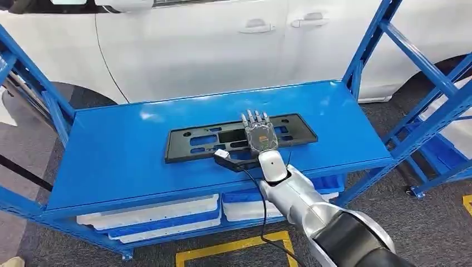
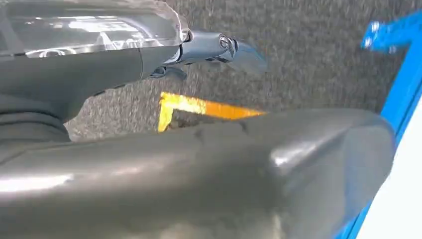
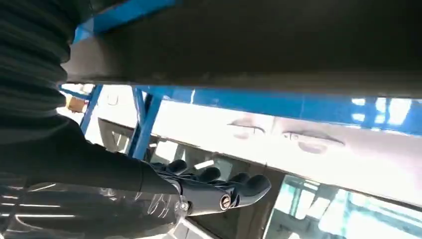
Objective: Take the parts from the cabinet and place them on the table.
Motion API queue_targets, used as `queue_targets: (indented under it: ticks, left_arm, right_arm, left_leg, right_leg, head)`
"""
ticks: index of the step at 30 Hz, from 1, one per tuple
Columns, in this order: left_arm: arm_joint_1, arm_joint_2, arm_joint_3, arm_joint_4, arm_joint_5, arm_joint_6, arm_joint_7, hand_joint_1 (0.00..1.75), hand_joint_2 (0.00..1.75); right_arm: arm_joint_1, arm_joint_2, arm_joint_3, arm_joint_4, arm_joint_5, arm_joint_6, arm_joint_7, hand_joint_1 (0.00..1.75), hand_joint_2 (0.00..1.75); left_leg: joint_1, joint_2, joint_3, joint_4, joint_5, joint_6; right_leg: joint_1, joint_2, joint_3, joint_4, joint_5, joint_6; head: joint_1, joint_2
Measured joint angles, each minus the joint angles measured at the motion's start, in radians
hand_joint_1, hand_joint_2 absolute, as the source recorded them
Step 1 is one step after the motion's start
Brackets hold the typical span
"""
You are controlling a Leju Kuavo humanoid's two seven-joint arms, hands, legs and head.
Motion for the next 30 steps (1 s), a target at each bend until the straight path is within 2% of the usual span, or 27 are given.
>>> queue_targets:
  ticks: [1, 3, 4, 5, 6, 7, 8, 9, 10, 13, 14, 15, 16, 17, 18, 19, 20, 21, 22, 23, 24, 25, 28, 29, 30]
  left_arm:
    - [-0.001, -0.001, 0.0, 0.0, 0.0, 0.0, 0.0, 0.0, 0.0]
    - [0.001, 0.0, 0.0, 0.0, 0.0, 0.0, 0.0, 0.0, 0.0]
    - [0.003, 0.0, 0.0, 0.0, 0.0, 0.0, 0.0, 0.0, 0.0]
    - [0.003, 0.0, 0.0, 0.0, 0.0, 0.0, 0.0, 0.0, 0.0]
    - [0.003, 0.0, 0.0, 0.0, 0.0, 0.0, -0.001, 0.0, 0.0]
    - [0.002, 0.001, 0.0, 0.0, 0.0, 0.0, -0.002, 0.0, 0.0]
    - [0.002, 0.003, 0.0, 0.0, 0.0, -0.002, -0.004, 0.0, 0.0]
    - [0.0, 0.003, 0.0, 0.0, 0.0, -0.004, -0.005, 0.0, 0.0]
    - [-0.002, 0.003, 0.0, 0.0, 0.0, -0.005, -0.008, 0.0, 0.0]
    - [0.004, 0.005, 0.001, 0.0, -0.003, -0.008, -0.009, 0.0, 0.0]
    - [0.004, 0.005, 0.001, 0.0, -0.004, -0.008, -0.007, 0.0, 0.0]
    - [0.002, 0.005, 0.001, 0.0, -0.006, -0.009, -0.004, 0.0, 0.0]
    - [-0.001, 0.007, 0.001, 0.0, -0.006, -0.01, -0.001, 0.0, 0.0]
    - [-0.003, 0.009, 0.001, 0.0, -0.007, -0.011, 0.0, 0.0, 0.0]
    - [-0.004, 0.01, 0.001, 0.0, -0.009, -0.011, 0.001, 0.0, 0.0]
    - [-0.004, 0.01, 0.0, 0.0, -0.009, -0.011, 0.002, 0.0, 0.0]
    - [-0.004, 0.01, 0.001, 0.0, -0.009, -0.01, 0.002, 0.0, 0.0]
    - [-0.004, 0.011, 0.001, 0.0, -0.009, -0.008, 0.002, 0.0, 0.0]
    - [-0.004, 0.011, 0.001, 0.0, -0.009, -0.007, 0.002, 0.0, 0.0]
    - [-0.005, 0.011, 0.001, 0.0, -0.009, -0.004, 0.002, 0.0, 0.0]
    - [-0.005, 0.011, 0.0, 0.0, -0.009, -0.002, 0.002, 0.0, 0.0]
    - [-0.007, 0.011, 0.001, 0.0, -0.009, -0.001, 0.002, 0.0, 0.0]
    - [-0.009, 0.011, 0.0, 0.0, -0.006, 0.001, 0.001, 0.0, 0.0]
    - [-0.009, 0.011, 0.0, 0.0, -0.006, 0.001, -0.001, 0.0, 0.0]
    - [-0.008, 0.011, 0.0, 0.0, -0.006, 0.0, -0.002, 0.0, 0.0]
  right_arm:
    - [-0.002, 0.0, -0.003, 0.002, 0.002, 0.0, 0.0, 0.0, 1.75]
    - [0.0, -0.002, -0.007, 0.006, 0.004, 0.0, 0.001, 0.0, 1.75]
    - [0.0, -0.002, -0.008, 0.008, 0.008, 0.001, 0.01, 0.0, 1.75]
    - [0.0, -0.003, -0.009, 0.01, 0.013, 0.005, 0.025, 0.0, 1.75]
    - [-0.002, -0.003, -0.012, 0.011, 0.017, 0.016, 0.042, 0.0, 1.75]
    - [-0.006, -0.007, -0.016, 0.012, 0.019, 0.025, 0.054, 0.0, 1.75]
    - [-0.012, -0.011, -0.023, 0.013, 0.021, 0.038, 0.066, 0.23, 1.75]
    - [-0.019, -0.019, -0.031, 0.014, 0.022, 0.051, 0.072, 1.75, 1.75]
    - [-0.025, -0.034, -0.039, 0.016, 0.022, 0.062, 0.072, 1.75, 1.75]
    - [-0.027, -0.066, -0.064, 0.023, 0.015, 0.07, 0.048, 1.75, 1.75]
    - [-0.026, -0.073, -0.071, 0.024, 0.014, 0.068, 0.038, 1.75, 1.75]
    - [-0.027, -0.079, -0.076, 0.024, 0.014, 0.066, 0.029, 1.75, 1.75]
    - [-0.027, -0.084, -0.083, 0.024, 0.014, 0.063, 0.02, 1.75, 1.75]
    - [-0.024, -0.087, -0.088, 0.025, 0.015, 0.056, 0.012, 1.75, 1.75]
    - [-0.019, -0.09, -0.092, 0.026, 0.016, 0.047, 0.005, 1.75, 1.75]
    - [-0.01, -0.091, -0.097, 0.027, 0.018, 0.037, -0.003, 1.75, 1.75]
    - [-0.006, -0.091, -0.102, 0.027, 0.023, 0.021, -0.007, 1.75, 1.75]
    - [-0.007, -0.091, -0.106, 0.027, 0.026, 0.012, -0.013, 1.75, 1.75]
    - [-0.008, -0.091, -0.109, 0.026, 0.027, 0.01, -0.018, 1.75, 1.75]
    - [-0.008, -0.091, -0.111, 0.025, 0.029, 0.006, -0.024, 1.75, 1.75]
    - [-0.01, -0.091, -0.114, 0.023, 0.029, 0.005, -0.029, 1.75, 1.75]
    - [-0.012, -0.091, -0.117, 0.023, 0.029, 0.005, -0.033, 1.75, 1.75]
    - [-0.013, -0.087, -0.123, 0.022, 0.029, -0.001, -0.045, 1.75, 1.75]
    - [-0.014, -0.087, -0.127, 0.019, 0.029, -0.002, -0.046, 1.75, 1.75]
    - [-0.014, -0.082, -0.13, 0.017, 0.03, -0.002, -0.048, 1.75, 1.75]
  left_leg:
    - [0.002, 0.0, -0.029, 0.062, -0.039, -0.005]
    - [0.007, 0.0, -0.106, 0.228, -0.111, -0.015]
    - [0.007, 0.0, -0.128, 0.275, -0.119, -0.018]
    - [0.007, 0.0, -0.126, 0.269, -0.103, -0.019]
    - [0.007, 0.0, -0.1, 0.216, -0.066, -0.019]
    - [0.007, 0.001, -0.059, 0.133, -0.022, -0.019]
    - [0.008, 0.001, -0.012, 0.04, 0.02, -0.017]
    - [0.007, 0.001, 0.018, -0.024, 0.02, -0.011]
    - [0.002, -0.002, 0.022, -0.034, 0.02, 0.002]
    - [-0.001, -0.004, 0.017, -0.032, 0.021, 0.02]
    - [0.006, -0.002, 0.02, -0.039, 0.027, 0.028]
    - [0.006, -0.002, 0.019, -0.039, 0.028, 0.032]
    - [0.006, -0.001, 0.017, -0.039, 0.029, 0.036]
    - [0.005, -0.001, 0.016, -0.039, 0.028, 0.038]
    - [0.005, -0.001, 0.015, -0.039, 0.028, 0.038]
    - [0.005, -0.001, 0.015, -0.038, 0.028, 0.039]
    - [0.005, -0.001, 0.016, -0.038, 0.027, 0.039]
    - [0.005, -0.002, 0.018, -0.038, 0.026, 0.037]
    - [0.005, -0.002, 0.022, -0.038, 0.024, 0.035]
    - [0.005, -0.003, 0.026, -0.038, 0.022, 0.033]
    - [0.005, -0.003, 0.028, -0.038, 0.02, 0.029]
    - [-0.002, -0.003, 0.025, -0.033, 0.016, 0.024]
    - [0.004, -0.004, 0.027, -0.041, 0.019, 0.008]
    - [0.0, -0.004, 0.029, -0.041, 0.016, 0.0]
    - [0.005, -0.003, 0.023, -0.021, 0.001, -0.002]
  right_leg:
    - [0.0, -0.001, -0.002, 0.0, 0.001, -0.002]
    - [0.001, -0.002, -0.004, 0.001, 0.0, -0.003]
    - [0.001, -0.002, -0.005, 0.003, 0.0, -0.003]
    - [0.0, -0.001, -0.005, 0.004, -0.001, -0.003]
    - [0.0, -0.001, -0.004, 0.006, -0.003, -0.001]
    - [-0.001, 0.0, -0.003, 0.01, -0.006, 0.001]
    - [-0.002, 0.0, -0.003, 0.015, -0.01, 0.005]
    - [0.0, -0.001, -0.005, 0.02, -0.014, 0.011]
    - [0.005, -0.001, -0.009, 0.027, -0.017, 0.016]
    - [0.004, -0.004, -0.011, 0.024, -0.014, 0.03]
    - [0.003, -0.002, -0.014, 0.03, -0.02, 0.037]
    - [-0.001, -0.001, -0.023, 0.051, -0.037, 0.043]
    - [-0.002, -0.001, -0.05, 0.109, -0.075, 0.048]
    - [-0.005, -0.001, -0.09, 0.192, -0.117, 0.053]
    - [-0.007, -0.001, -0.126, 0.268, -0.147, 0.056]
    - [-0.009, -0.001, -0.161, 0.335, -0.163, 0.057]
    - [-0.01, -0.001, -0.171, 0.346, -0.152, 0.058]
    - [-0.011, -0.001, -0.155, 0.304, -0.116, 0.056]
    - [-0.011, -0.001, -0.122, 0.236, -0.073, 0.054]
    - [-0.011, -0.001, -0.074, 0.137, -0.024, 0.049]
    - [-0.01, -0.001, -0.036, 0.057, 0.006, 0.042]
    - [-0.003, 0.0, -0.026, 0.03, -0.008, 0.038]
    - [0.003, -0.001, -0.028, 0.031, -0.008, 0.024]
    - [-0.004, -0.001, -0.023, 0.02, -0.002, 0.016]
    - [-0.006, -0.006, -0.018, 0.014, 0.001, 0.011]
  head:
    - [0.0, 0.0]
    - [0.0, 0.0]
    - [0.0, 0.0]
    - [0.0, 0.0]
    - [0.0, 0.0]
    - [0.0, 0.0]
    - [0.0, 0.0]
    - [0.0, 0.0]
    - [0.0, 0.0]
    - [0.0, 0.0]
    - [0.0, 0.0]
    - [0.0, 0.0]
    - [0.0, 0.0]
    - [0.0, 0.0]
    - [0.0, 0.0]
    - [0.0, 0.0]
    - [0.0, 0.0]
    - [0.0, 0.0]
    - [0.0, 0.0]
    - [0.0, 0.0]
    - [0.0, 0.0]
    - [0.0, 0.0]
    - [0.0, 0.0]
    - [0.0, 0.0]
    - [0.0, 0.0]
